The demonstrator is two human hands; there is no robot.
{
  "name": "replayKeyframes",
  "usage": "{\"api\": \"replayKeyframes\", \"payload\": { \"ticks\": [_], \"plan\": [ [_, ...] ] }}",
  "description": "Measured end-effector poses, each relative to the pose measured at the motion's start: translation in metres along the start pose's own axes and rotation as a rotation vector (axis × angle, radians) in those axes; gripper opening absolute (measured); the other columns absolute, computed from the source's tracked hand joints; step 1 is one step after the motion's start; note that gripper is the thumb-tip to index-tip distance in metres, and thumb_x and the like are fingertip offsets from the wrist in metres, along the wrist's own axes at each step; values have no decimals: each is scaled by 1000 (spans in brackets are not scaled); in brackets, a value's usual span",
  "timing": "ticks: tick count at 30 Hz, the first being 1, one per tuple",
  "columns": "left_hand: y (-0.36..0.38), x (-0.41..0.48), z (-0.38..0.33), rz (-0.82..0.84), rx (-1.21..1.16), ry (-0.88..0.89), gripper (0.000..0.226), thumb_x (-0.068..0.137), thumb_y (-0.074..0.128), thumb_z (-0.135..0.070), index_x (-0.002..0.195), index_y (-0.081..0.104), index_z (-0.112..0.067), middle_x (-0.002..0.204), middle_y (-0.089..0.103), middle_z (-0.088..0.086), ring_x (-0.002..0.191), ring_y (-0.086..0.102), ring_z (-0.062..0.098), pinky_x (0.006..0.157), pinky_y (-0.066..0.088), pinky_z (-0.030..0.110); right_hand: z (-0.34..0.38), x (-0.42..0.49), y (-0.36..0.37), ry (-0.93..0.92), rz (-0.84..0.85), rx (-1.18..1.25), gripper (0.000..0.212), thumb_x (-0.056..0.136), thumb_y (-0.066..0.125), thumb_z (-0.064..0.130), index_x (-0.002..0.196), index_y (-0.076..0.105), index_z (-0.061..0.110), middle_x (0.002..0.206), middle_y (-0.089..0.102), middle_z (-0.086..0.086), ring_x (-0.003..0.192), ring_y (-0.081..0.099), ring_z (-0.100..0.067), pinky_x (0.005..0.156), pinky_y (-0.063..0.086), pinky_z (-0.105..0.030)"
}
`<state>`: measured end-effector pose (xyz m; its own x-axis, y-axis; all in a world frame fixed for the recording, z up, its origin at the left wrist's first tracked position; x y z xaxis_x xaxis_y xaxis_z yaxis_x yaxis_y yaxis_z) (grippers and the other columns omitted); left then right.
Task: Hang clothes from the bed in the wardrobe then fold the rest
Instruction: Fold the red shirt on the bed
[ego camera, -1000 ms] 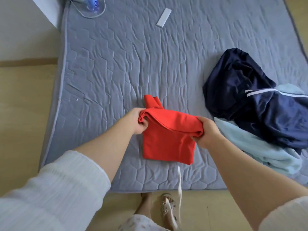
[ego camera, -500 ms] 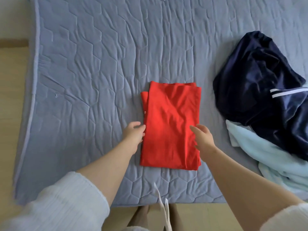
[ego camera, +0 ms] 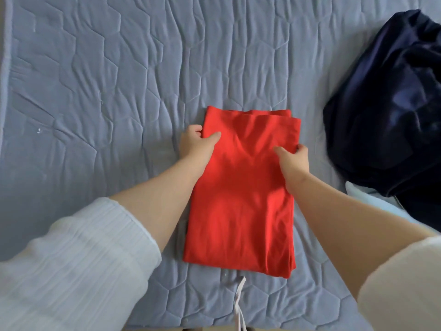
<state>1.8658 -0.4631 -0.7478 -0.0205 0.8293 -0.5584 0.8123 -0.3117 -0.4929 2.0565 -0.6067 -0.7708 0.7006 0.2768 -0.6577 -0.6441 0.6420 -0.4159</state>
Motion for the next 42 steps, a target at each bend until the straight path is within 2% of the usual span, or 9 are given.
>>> {"api": "replayKeyframes", "payload": {
  "ticks": [3,7,11,15,18,24,30,34,42],
  "plan": [
    [9,12,-6,16,38,-81,67,77,73,-31,134,44,-9,119,57,2,109,57,22,95,46,35,12,13,2,-11,-56,77,44,81,64,19,122,49,13,97,55,3,86,53,-15,83,44,-28],
    [7,8,-13,68,-123,-97,7,82,67,-13,77,63,-11,89,63,13,83,61,24,81,52,44,24,13,-2,-47,-30,156,12,80,60,6,84,58,17,73,57,3,72,56,-16,70,50,-30],
    [-26,-4,-11,11,-329,-19,20,87,61,-9,69,56,-16,80,58,9,76,51,17,70,44,31,45,-1,-8,-108,43,266,21,82,61,3,73,57,22,71,58,4,62,56,-8,61,51,-22],
    [-41,0,-9,65,-259,24,11,91,57,-12,100,61,-15,96,64,2,79,57,9,71,44,21,56,-6,0,-100,157,236,23,85,59,3,104,57,16,93,61,-3,81,59,-17,80,52,-35],
    [-29,-2,18,169,-88,-195,63,88,63,-28,141,32,-15,141,43,5,119,50,18,94,39,28,32,-8,4,29,193,109,51,86,64,17,132,41,8,106,56,-7,78,56,-15,69,48,-26],
    [-5,-56,85,332,-169,-490,60,76,73,-35,125,49,-11,118,62,13,103,62,28,93,49,46,-60,-49,-5,347,283,38,55,78,73,31,123,52,6,114,63,-17,100,62,-30,88,52,-44],
    [-6,-53,81,387,-226,-467,32,81,70,-23,109,61,-11,92,70,11,73,66,22,72,53,36,-64,-64,-3,479,477,43,37,72,78,22,104,62,11,73,72,-8,60,68,-20,49,53,-28],
    [-24,-50,43,365,-318,-338,9,82,68,-13,89,63,-15,60,70,-3,53,66,10,49,54,22,-27,-70,-8,411,493,101,26,75,74,14,97,63,9,61,70,-4,55,67,-16,50,52,-26],
    [-77,-70,-60,307,-443,-29,15,83,66,-33,91,65,-21,77,72,-13,70,68,1,58,51,16,74,-100,-45,83,377,313,15,78,60,3,78,59,17,70,61,3,53,58,-5,48,44,-15]
  ]
}}
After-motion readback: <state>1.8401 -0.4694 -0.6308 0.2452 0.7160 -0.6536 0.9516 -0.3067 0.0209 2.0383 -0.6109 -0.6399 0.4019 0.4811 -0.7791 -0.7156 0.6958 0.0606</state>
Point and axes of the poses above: each hand's wrist, its own x-axis towards the middle knuckle, its own y-axis out of the palm, z = x × y, the point moved 6 cm from there along x, towards the middle knuckle
